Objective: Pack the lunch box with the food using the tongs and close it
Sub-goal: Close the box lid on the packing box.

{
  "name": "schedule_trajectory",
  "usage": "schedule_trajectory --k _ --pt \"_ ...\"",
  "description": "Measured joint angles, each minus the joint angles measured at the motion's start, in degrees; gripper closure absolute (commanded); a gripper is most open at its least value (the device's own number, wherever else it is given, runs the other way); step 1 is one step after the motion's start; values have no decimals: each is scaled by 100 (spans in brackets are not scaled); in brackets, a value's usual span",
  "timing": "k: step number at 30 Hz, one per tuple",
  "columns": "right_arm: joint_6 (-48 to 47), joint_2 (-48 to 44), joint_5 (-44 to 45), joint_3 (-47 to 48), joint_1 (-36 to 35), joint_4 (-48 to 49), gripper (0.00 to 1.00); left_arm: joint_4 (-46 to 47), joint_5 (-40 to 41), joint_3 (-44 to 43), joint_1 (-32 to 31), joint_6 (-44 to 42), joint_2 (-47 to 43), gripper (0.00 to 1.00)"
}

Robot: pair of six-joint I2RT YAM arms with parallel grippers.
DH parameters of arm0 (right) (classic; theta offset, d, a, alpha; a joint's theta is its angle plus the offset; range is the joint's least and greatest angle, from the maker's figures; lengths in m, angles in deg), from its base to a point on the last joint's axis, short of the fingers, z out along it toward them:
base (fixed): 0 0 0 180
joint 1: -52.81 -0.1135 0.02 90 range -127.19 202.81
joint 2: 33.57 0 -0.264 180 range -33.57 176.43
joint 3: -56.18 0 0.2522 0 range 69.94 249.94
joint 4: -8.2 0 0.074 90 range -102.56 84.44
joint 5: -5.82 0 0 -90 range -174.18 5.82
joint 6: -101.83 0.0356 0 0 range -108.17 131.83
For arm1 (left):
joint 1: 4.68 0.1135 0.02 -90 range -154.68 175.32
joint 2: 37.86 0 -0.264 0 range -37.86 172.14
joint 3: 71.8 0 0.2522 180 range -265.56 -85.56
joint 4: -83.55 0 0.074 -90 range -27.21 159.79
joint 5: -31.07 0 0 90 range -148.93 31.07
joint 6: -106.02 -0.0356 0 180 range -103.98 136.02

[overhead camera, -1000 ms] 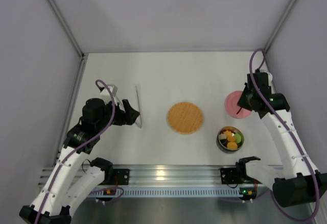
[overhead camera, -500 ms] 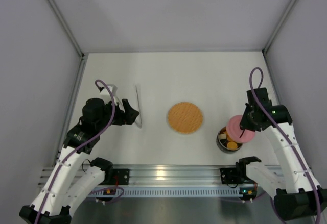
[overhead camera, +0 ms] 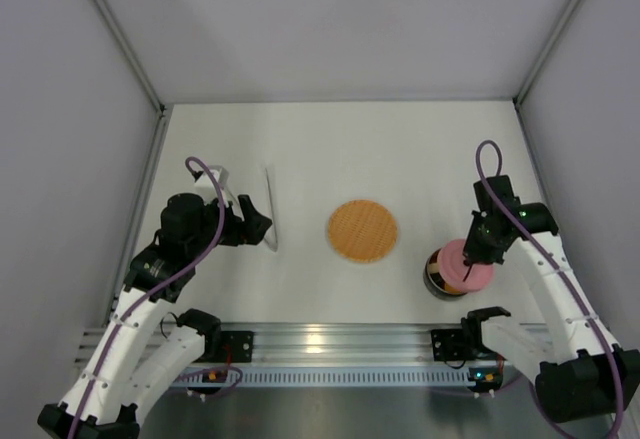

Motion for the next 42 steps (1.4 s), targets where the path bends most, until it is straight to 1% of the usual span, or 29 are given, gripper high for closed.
schedule_trajectory --k 12,23,33,42 --pt "46 17 -166 -236 -26 114 100 0 37 0 0 0 0 13" --pt "437 315 57 -385 -623 369 100 -2 37 0 0 0 0 13" --pt "621 358 214 -391 -667 566 100 -2 35 0 -20 0 0 13" --pt "717 470 328 -599 -903 761 100 -2 37 0 -37 0 2 13"
